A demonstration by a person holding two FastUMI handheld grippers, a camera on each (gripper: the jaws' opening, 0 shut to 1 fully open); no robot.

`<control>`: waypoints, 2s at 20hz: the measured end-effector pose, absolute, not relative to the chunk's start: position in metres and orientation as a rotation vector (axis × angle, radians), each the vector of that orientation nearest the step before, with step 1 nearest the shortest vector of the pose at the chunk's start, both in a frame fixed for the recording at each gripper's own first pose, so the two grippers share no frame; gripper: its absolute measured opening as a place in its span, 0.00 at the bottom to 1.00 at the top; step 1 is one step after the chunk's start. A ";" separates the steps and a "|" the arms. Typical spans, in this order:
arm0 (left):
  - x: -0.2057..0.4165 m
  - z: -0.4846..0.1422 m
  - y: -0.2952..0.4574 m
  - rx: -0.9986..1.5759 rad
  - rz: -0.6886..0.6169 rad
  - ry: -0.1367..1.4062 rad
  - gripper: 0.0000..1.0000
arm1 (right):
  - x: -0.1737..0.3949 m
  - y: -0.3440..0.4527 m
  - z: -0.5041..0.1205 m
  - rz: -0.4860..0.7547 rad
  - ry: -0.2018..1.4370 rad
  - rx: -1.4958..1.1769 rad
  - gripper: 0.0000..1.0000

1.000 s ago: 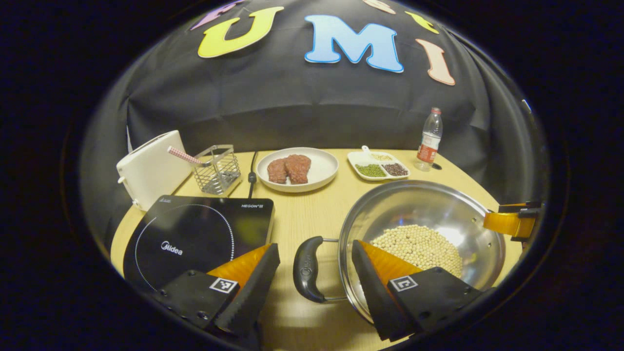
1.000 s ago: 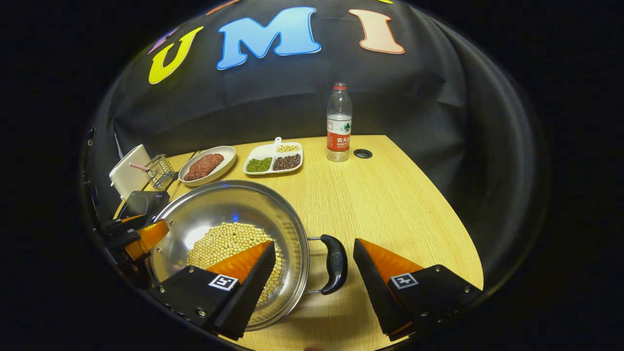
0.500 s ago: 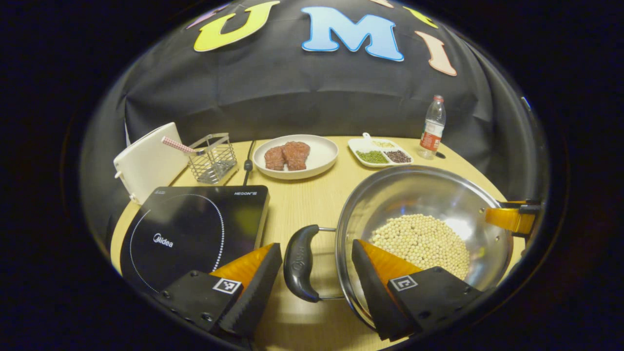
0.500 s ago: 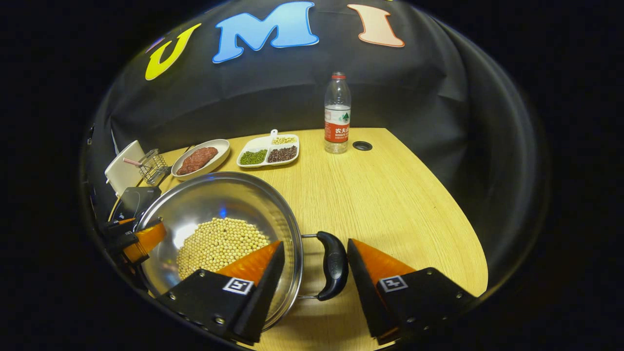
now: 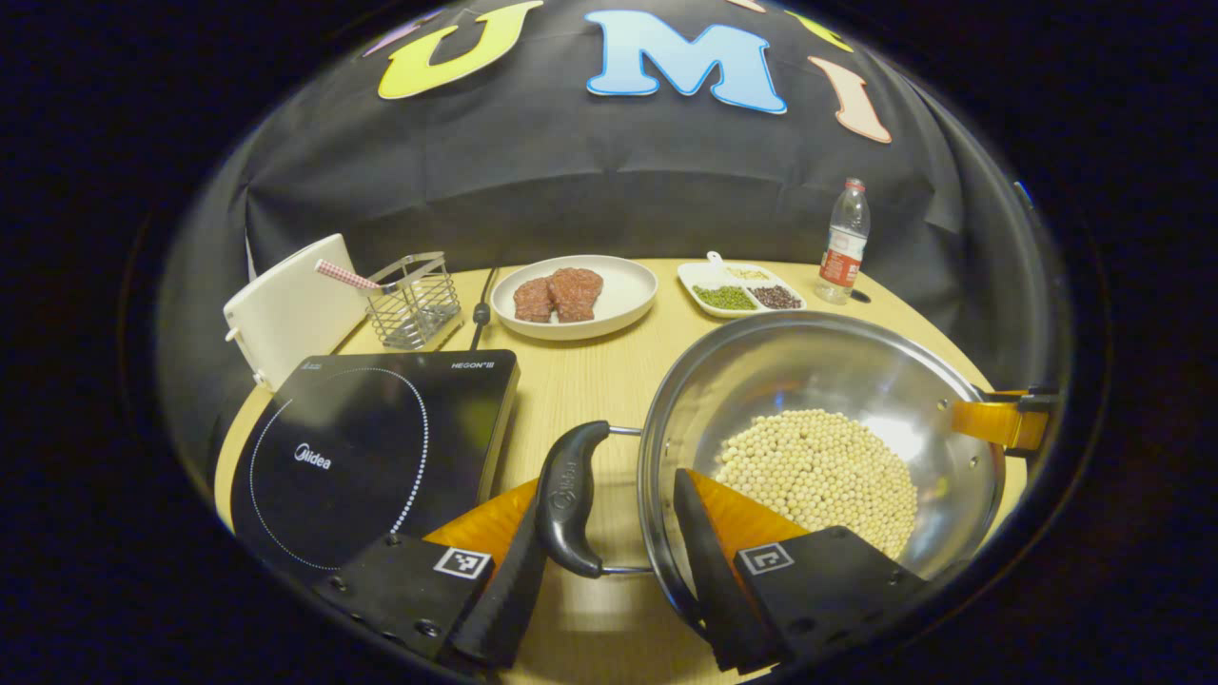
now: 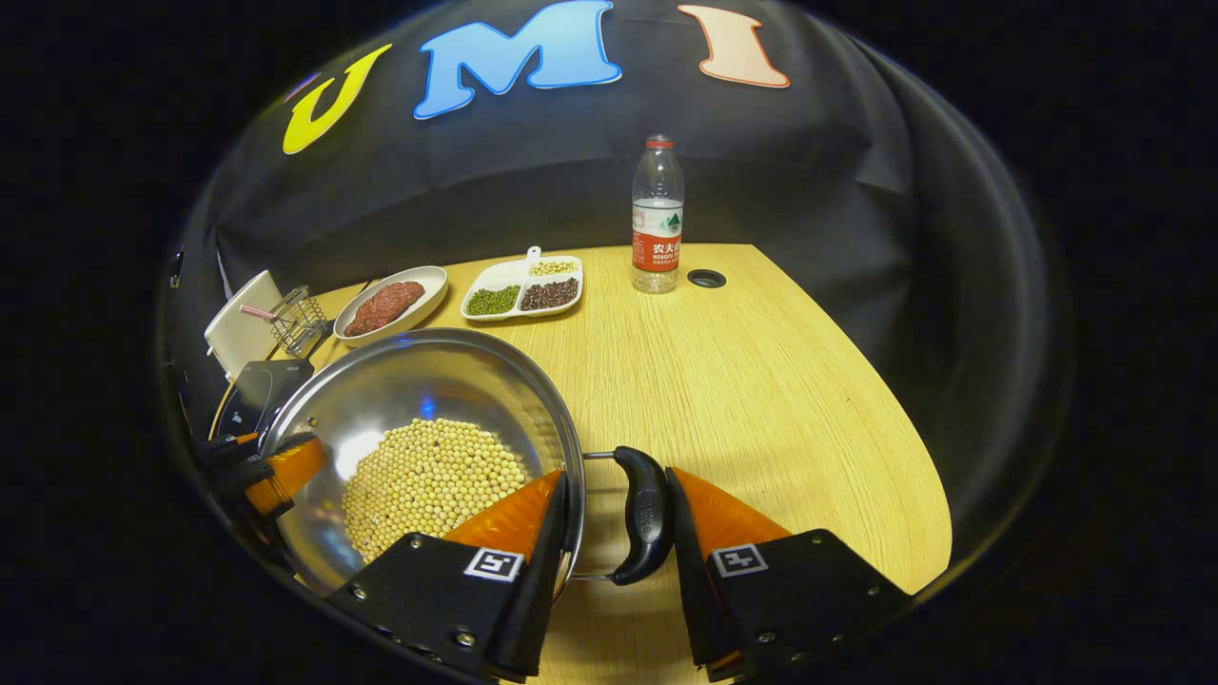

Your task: First push the handle of the pot to place it horizontally, then grasp the pot with both hands and set it on the induction cooktop.

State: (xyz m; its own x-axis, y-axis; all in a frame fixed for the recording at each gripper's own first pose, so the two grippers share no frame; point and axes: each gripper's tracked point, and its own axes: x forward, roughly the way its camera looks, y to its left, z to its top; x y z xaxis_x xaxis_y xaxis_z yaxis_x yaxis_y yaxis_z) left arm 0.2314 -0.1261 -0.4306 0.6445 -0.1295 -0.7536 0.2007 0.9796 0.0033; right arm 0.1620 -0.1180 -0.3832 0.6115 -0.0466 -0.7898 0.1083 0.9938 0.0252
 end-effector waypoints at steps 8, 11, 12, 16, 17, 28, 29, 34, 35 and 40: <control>0.229 -0.402 -0.133 0.105 -0.168 0.798 0.72 | 0.151 -0.123 -0.363 -0.101 0.910 0.065 0.52; 0.224 -0.382 -0.137 0.091 -0.152 0.779 0.69 | 0.151 -0.128 -0.343 -0.087 0.884 0.064 0.52; 0.222 -0.376 -0.138 0.090 -0.144 0.772 0.69 | 0.150 -0.129 -0.338 -0.080 0.877 0.062 0.52; 0.205 -0.353 -0.137 0.092 -0.103 0.751 0.72 | 0.143 -0.129 -0.321 -0.045 0.864 0.063 0.52; 0.201 -0.347 -0.134 0.095 -0.094 0.743 0.72 | 0.140 -0.128 -0.318 -0.034 0.862 0.061 0.52; 0.196 -0.323 -0.071 0.087 -0.127 0.705 0.72 | 0.119 -0.070 -0.286 -0.074 0.825 0.055 0.52; 0.198 -0.322 -0.063 0.088 -0.133 0.705 0.72 | 0.118 -0.061 -0.284 -0.083 0.822 0.060 0.52; 0.207 -0.320 -0.018 0.086 -0.144 0.694 0.72 | 0.120 -0.018 -0.280 -0.099 0.817 0.059 0.52; 0.210 -0.321 -0.008 0.082 -0.144 0.694 0.68 | 0.122 -0.009 -0.280 -0.100 0.815 0.056 0.52; 0.222 -0.325 0.045 0.076 -0.139 0.693 0.69 | 0.130 0.036 -0.281 -0.100 0.814 0.053 0.52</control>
State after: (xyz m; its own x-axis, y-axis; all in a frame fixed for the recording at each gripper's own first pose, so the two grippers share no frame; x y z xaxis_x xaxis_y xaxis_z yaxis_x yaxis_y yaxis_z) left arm 0.2215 0.0447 -0.3249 0.7604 -0.1027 -0.6413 0.1531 0.9879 0.0233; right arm 0.1296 0.0364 -0.2814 0.6824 -0.0686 -0.7278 0.1097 0.9939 0.0092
